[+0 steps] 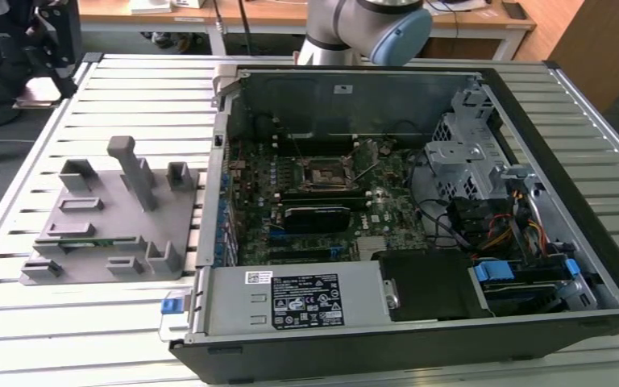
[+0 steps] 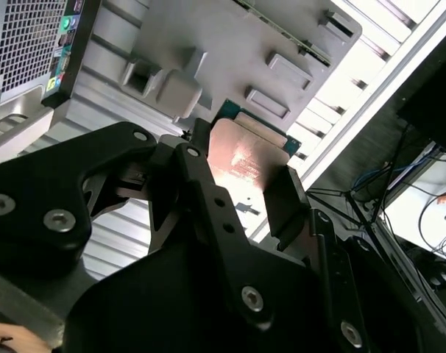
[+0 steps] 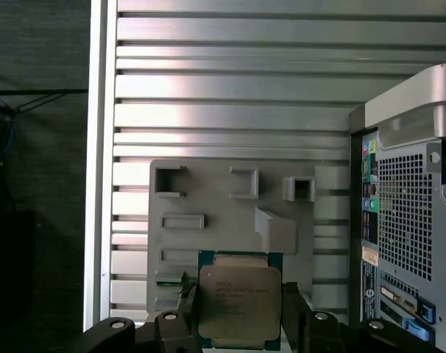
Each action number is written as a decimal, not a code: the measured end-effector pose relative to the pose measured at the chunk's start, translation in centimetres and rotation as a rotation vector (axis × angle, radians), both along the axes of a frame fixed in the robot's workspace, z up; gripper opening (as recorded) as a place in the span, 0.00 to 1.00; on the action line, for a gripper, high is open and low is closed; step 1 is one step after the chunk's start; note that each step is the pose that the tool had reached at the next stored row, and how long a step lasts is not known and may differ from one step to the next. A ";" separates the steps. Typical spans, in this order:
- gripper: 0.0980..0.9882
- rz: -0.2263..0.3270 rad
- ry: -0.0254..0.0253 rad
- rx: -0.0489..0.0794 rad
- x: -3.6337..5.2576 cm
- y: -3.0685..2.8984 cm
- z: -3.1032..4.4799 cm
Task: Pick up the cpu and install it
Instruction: 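Pick up the cpu and move it towards the insertion slot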
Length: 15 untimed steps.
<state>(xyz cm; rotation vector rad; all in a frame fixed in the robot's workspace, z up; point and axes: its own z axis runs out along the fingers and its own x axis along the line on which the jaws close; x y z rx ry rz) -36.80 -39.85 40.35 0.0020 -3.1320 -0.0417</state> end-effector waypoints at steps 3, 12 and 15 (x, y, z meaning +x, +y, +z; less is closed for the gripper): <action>0.50 0.000 -0.0001 0.000 0.87 0.02 -0.01; 0.50 0.000 0.0000 0.000 3.47 0.05 0.00; 0.50 0.000 -0.0001 0.000 4.28 0.07 -0.01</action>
